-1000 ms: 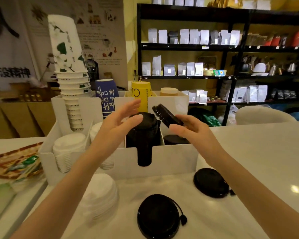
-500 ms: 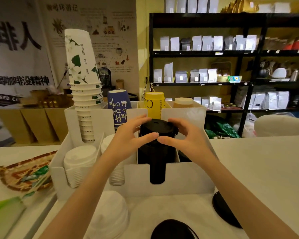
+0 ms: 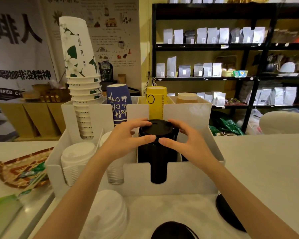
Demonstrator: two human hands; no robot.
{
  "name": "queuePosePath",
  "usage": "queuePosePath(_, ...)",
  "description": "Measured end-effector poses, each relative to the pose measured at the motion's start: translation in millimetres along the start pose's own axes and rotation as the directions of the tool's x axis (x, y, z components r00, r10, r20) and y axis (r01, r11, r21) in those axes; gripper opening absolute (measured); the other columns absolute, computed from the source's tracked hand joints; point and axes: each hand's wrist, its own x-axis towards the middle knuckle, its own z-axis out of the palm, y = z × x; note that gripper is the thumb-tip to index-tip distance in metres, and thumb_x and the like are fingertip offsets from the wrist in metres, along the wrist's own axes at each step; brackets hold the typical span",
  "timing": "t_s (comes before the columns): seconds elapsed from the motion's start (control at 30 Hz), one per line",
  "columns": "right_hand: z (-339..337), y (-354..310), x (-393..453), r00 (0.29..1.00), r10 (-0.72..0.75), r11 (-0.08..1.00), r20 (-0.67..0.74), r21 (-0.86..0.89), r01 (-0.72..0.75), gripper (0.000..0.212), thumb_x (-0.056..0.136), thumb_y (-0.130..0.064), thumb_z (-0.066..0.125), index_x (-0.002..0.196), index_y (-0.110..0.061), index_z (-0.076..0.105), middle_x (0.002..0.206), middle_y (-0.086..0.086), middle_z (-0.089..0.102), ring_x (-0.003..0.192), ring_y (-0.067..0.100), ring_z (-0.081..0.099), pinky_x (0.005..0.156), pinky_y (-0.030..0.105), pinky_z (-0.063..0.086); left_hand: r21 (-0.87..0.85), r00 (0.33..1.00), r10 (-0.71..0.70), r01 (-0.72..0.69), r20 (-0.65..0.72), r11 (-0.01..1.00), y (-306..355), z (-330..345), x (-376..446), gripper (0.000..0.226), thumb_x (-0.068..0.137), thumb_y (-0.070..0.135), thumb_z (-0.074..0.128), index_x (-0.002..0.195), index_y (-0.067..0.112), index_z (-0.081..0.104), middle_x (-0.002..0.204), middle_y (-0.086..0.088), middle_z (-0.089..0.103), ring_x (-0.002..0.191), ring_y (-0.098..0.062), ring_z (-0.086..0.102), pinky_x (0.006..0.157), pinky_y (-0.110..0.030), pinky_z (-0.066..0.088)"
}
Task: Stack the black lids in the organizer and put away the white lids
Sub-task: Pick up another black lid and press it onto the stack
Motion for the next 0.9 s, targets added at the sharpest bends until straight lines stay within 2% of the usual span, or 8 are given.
queuePosePath(0.13,0,1,-3,1.0,-0.008,1.0,-0.007,-0.024,0.008,0.071,0.067,-0.045,0.065,0.131,-0.029,0.038,0.126,-0.013,0.045,0.112,0.002,0.037,0.086,0.011,0.031,0.002,1.0,-0.019,0.019,0.013,1.0,1,0,0,0.048,0.075,0.033,0.064,0.121,0.025,0.054,0.138,0.008,0.047,0.125,-0.009,0.041,0.097,-0.029,0.037)
queuePosePath(0.23,0,4,-3,1.0,0.0,1.0,0.006,-0.002,0.0,0.069,0.07,-0.039,0.068,0.132,-0.03,0.037,0.128,-0.013,0.045,0.115,0.002,0.037,0.085,0.007,0.03,0.016,0.999,-0.035,0.035,-0.005,0.999,4,3,-3,0.05,0.073,0.033,0.066,0.121,0.026,0.053,0.139,0.006,0.046,0.126,-0.01,0.04,0.102,-0.033,0.037)
queuePosePath(0.33,-3,8,-2,0.999,0.016,0.999,0.035,0.028,-0.017,0.07,0.07,-0.037,0.069,0.132,-0.031,0.037,0.138,-0.008,0.045,0.125,0.006,0.038,0.095,0.017,0.031,0.106,0.999,-0.026,0.03,-0.043,0.994,9,9,-5,0.051,0.074,0.036,0.066,0.122,0.027,0.052,0.141,0.004,0.044,0.128,-0.012,0.039,0.106,-0.037,0.036)
queuePosePath(0.57,-3,7,-6,0.998,0.021,0.998,0.066,0.062,-0.025,0.074,0.069,-0.044,0.065,0.135,-0.03,0.035,0.141,-0.007,0.043,0.13,0.009,0.036,0.105,0.031,0.035,0.173,0.998,-0.02,0.03,-0.06,0.984,13,17,-9,0.052,0.077,0.038,0.061,0.126,0.026,0.049,0.147,0.003,0.036,0.134,-0.015,0.032,0.103,-0.027,0.03)
queuePosePath(0.67,-1,4,-9,0.996,0.017,0.999,0.086,0.037,-0.02,0.081,0.068,-0.051,0.058,0.139,-0.029,0.026,0.146,-0.005,0.037,0.133,0.009,0.032,0.109,0.035,0.034,0.185,0.999,-0.018,0.027,-0.048,0.982,13,17,-11,0.052,0.079,0.038,0.058,0.128,0.025,0.047,0.149,0.003,0.032,0.136,-0.015,0.029,0.105,-0.027,0.026)
queuePosePath(0.73,-2,4,-13,0.995,0.018,1.0,0.1,-0.024,-0.016,0.081,0.076,-0.045,0.059,0.141,-0.027,0.016,0.151,-0.006,0.028,0.135,0.008,0.027,0.11,0.032,0.029,0.182,0.999,-0.017,0.025,-0.047,0.983,13,18,-13,0.052,0.08,0.037,0.057,0.129,0.025,0.046,0.15,0.002,0.03,0.137,-0.015,0.026,0.108,-0.029,0.024)
queuePosePath(0.8,-6,5,-20,0.998,-0.013,0.992,0.068,-0.122,0.021,0.081,0.08,-0.04,0.06,0.142,-0.028,0.009,0.152,-0.007,0.025,0.136,0.008,0.025,0.107,0.028,0.025,0.187,0.999,-0.016,0.025,-0.051,0.982,13,20,-15,0.052,0.082,0.036,0.055,0.13,0.024,0.043,0.151,0.002,0.027,0.138,-0.016,0.023,0.11,-0.031,0.02)
queuePosePath(0.9,-24,5,-43,0.993,-0.088,0.982,-0.084,-0.176,0.072,0.077,0.079,-0.033,0.063,0.14,-0.029,0.017,0.146,-0.007,0.034,0.13,0.007,0.032,0.103,0.025,0.027,0.25,0.997,-0.004,0.022,-0.072,0.968,12,27,-19,0.051,0.086,0.037,0.048,0.134,0.023,0.038,0.154,0.002,0.018,0.141,-0.017,0.015,0.113,-0.034,0.015)
